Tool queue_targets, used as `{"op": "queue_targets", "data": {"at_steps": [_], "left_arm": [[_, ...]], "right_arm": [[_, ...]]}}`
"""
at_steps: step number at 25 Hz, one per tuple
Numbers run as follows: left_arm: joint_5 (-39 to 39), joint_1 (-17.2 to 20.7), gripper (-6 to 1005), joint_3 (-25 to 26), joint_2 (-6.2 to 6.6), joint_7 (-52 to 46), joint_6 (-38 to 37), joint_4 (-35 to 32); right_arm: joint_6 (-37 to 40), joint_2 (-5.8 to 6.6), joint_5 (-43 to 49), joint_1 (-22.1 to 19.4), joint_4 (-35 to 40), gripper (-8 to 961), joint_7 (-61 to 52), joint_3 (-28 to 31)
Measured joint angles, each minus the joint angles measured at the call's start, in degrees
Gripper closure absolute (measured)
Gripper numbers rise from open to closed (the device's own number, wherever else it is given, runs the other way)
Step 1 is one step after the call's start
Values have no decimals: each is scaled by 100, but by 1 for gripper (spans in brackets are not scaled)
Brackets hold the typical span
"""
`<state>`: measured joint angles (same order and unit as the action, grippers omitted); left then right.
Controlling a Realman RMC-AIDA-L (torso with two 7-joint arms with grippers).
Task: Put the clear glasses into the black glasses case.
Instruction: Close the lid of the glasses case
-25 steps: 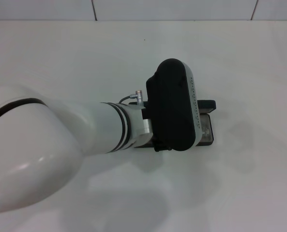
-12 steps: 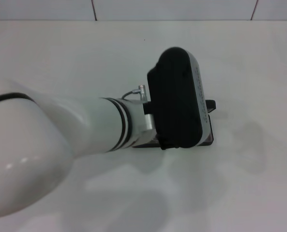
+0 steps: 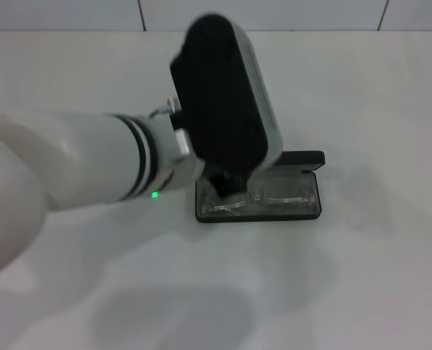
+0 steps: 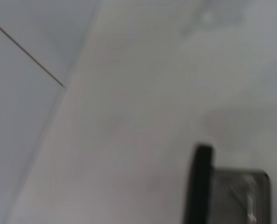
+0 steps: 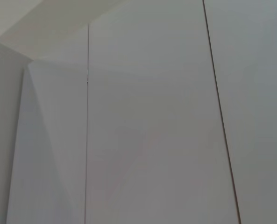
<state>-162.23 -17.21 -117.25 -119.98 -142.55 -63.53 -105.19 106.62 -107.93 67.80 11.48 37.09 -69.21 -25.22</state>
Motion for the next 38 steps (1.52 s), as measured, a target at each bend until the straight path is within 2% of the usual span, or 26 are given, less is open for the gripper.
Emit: {"op": "queue_targets", "data": {"at_steps": [5, 6, 10, 14, 19, 22, 27, 33, 38], "left_arm": [[541, -51, 844, 370, 0, 17, 374, 11], [1263, -223, 845, 783, 10, 135, 502, 284], [2566, -498, 876, 1391, 16, 741, 469, 989], [3336, -695, 937, 1681, 13, 1319, 442, 1628], [4220, -1006, 931, 2099, 21, 1942, 145, 2289], [4903, -1221, 893, 2587, 29, 2362, -208, 2717], [5330, -1511, 829, 3175, 36, 3077, -583, 3440], [5383, -1856, 782, 3400, 19, 3594, -534, 4345], [5398, -1944, 784, 3489, 14, 3901, -415, 4691]], "right_arm": [[4, -8, 11, 24, 0, 930, 2, -30], [7, -14, 13, 12, 0, 930, 5, -31], [14, -40, 15, -57, -1, 930, 52, -16], [17, -32, 15, -92, -83, 930, 77, -11], [17, -2, 34, -70, -212, 929, 142, -37], [15, 0, 135, -36, -226, 929, 167, -22], [-14, -9, 224, -3, -232, 929, 206, -17], [-41, -3, 236, 37, -359, 928, 270, -49], [-53, 3, 393, 161, -525, 928, 357, -11]]}}
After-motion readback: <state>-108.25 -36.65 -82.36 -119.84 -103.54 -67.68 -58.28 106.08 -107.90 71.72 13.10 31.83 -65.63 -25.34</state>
